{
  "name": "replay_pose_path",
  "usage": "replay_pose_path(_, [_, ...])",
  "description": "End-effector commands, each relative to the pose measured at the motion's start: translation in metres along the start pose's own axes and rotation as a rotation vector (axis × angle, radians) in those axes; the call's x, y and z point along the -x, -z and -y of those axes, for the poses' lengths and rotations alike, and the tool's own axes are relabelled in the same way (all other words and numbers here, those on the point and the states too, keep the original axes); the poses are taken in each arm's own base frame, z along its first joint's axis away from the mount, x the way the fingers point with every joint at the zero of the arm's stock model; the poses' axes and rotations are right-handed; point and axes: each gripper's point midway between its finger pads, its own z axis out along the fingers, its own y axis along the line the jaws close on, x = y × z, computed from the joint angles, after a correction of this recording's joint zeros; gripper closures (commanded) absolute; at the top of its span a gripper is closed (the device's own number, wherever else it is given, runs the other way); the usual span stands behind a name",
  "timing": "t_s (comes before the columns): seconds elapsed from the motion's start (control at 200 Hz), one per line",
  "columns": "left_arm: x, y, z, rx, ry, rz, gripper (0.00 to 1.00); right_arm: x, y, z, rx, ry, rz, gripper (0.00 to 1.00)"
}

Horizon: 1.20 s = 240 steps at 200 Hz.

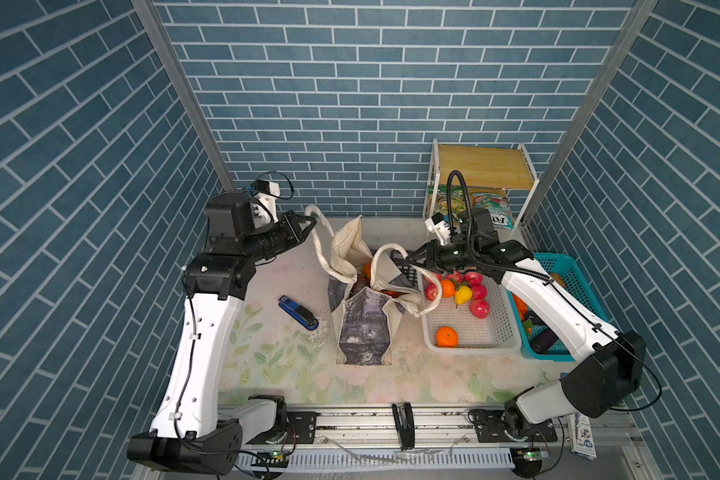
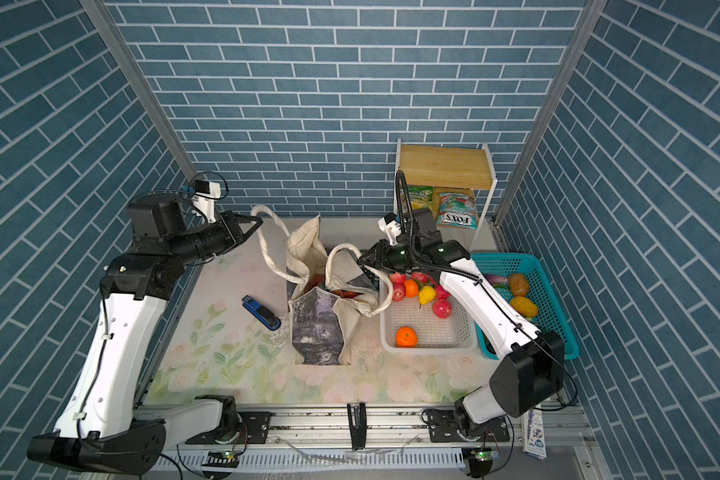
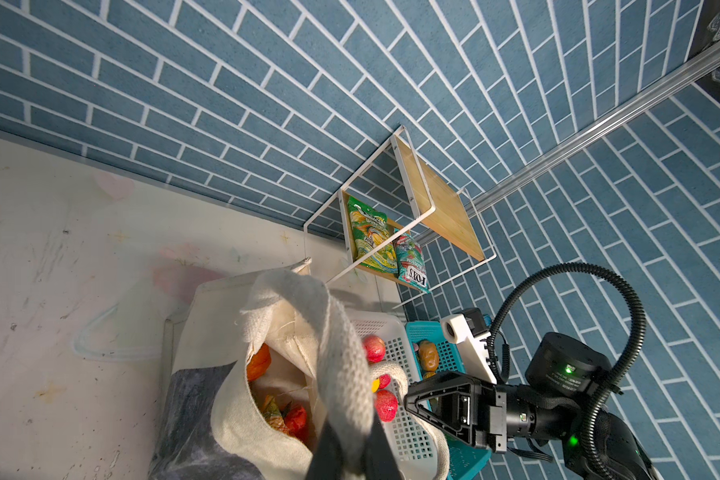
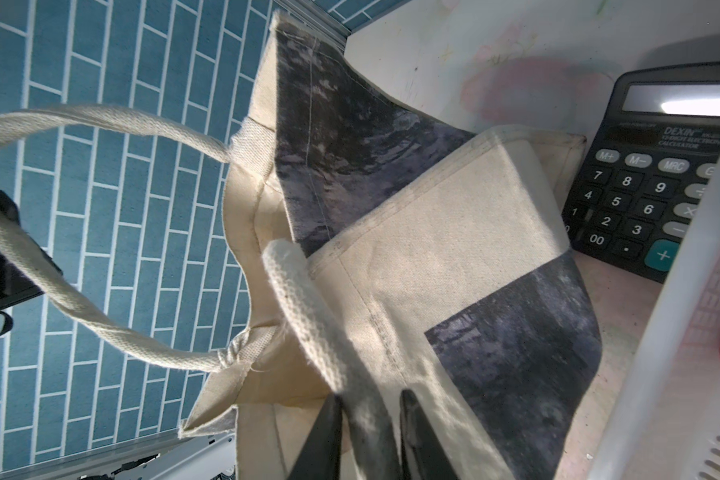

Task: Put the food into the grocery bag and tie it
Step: 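Lift the right gripper's handle up toward the left gripper while the left raises its handle, then bring both held handles together above the bag, grippers meeting over it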

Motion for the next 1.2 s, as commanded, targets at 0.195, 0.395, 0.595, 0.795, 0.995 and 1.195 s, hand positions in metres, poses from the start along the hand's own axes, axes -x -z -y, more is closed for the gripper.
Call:
replay_pose_path(0.195, [0.001, 0.006, 0.009, -0.012, -0.023, 0.001, 0.97, -0.012, -0.008, 0.006, -0.069, 0.042, -0.052, 0.69])
replay_pose_path(0.395, [0.001, 0.007, 0.010, -0.014, -0.025, 0.003, 0.97, -0.007, -0.001, 0.002, -0.082, 0.067, -0.025, 0.90])
replay_pose_path(0.595, [0.004, 0.008, 0.013, -0.020, -0.029, 0.002, 0.97, 0.013, 0.025, -0.034, -0.032, 0.131, 0.065, 0.99])
replay_pose_path(0.795, [0.006, 0.009, 0.016, -0.010, -0.050, -0.014, 0.97, 0.041, 0.051, -0.090, 0.102, 0.199, 0.167, 1.00])
replay_pose_path(0.995, [0.008, 0.006, 0.018, -0.016, -0.054, -0.024, 0.96, 0.073, 0.066, -0.141, 0.259, 0.255, 0.250, 1.00])
replay_pose_path(1.195, [0.007, 0.003, 0.018, -0.021, -0.056, -0.034, 0.96, 0.100, 0.078, -0.179, 0.379, 0.312, 0.333, 1.00])
